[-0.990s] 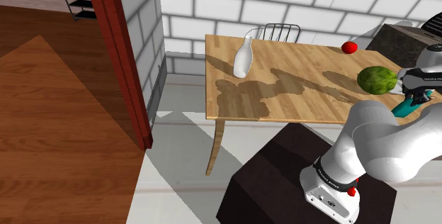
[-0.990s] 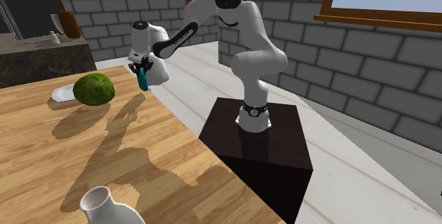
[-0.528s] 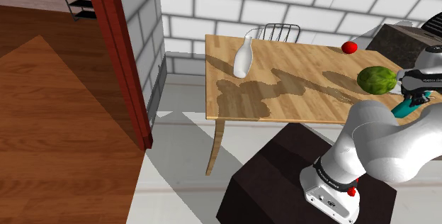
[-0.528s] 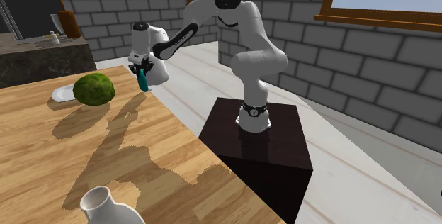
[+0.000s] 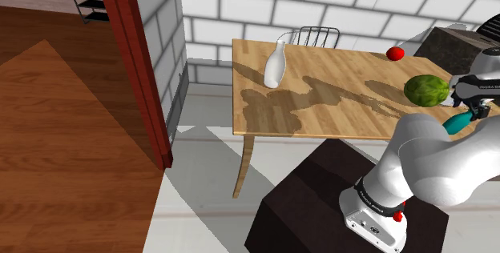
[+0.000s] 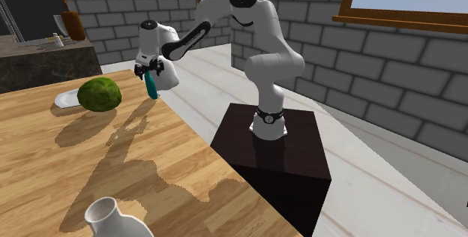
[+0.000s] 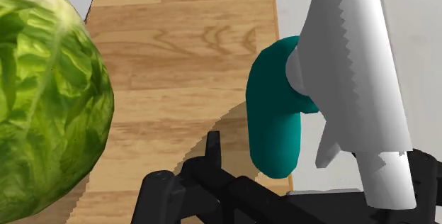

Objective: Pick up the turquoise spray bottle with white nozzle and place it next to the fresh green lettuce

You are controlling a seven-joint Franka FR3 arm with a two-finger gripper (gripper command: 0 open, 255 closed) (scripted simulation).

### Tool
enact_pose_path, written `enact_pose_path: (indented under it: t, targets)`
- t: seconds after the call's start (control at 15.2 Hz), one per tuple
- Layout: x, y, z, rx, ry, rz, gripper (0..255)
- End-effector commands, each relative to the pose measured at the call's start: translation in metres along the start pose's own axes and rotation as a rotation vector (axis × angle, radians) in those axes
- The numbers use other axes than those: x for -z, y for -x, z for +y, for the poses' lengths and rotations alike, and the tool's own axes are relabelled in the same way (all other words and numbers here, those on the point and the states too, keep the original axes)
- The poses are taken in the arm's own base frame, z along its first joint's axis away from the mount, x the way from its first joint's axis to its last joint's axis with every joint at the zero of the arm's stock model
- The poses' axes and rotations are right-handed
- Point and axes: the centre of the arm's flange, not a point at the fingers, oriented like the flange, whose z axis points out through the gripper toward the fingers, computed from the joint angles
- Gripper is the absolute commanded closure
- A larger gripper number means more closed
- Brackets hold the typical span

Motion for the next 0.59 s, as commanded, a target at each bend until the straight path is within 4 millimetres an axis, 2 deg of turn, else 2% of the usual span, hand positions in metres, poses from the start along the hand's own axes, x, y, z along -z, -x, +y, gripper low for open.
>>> enact_pose_path:
  t: [0.0, 0.07, 0.53]
  targets:
    - [0.022, 0.001, -0.001, 0.0, 0.0, 0.0, 0]
    - [0.033, 0.001, -0.001, 0.0, 0.0, 0.0, 0]
    - [0.033, 0.001, -0.001, 0.0, 0.0, 0.0, 0]
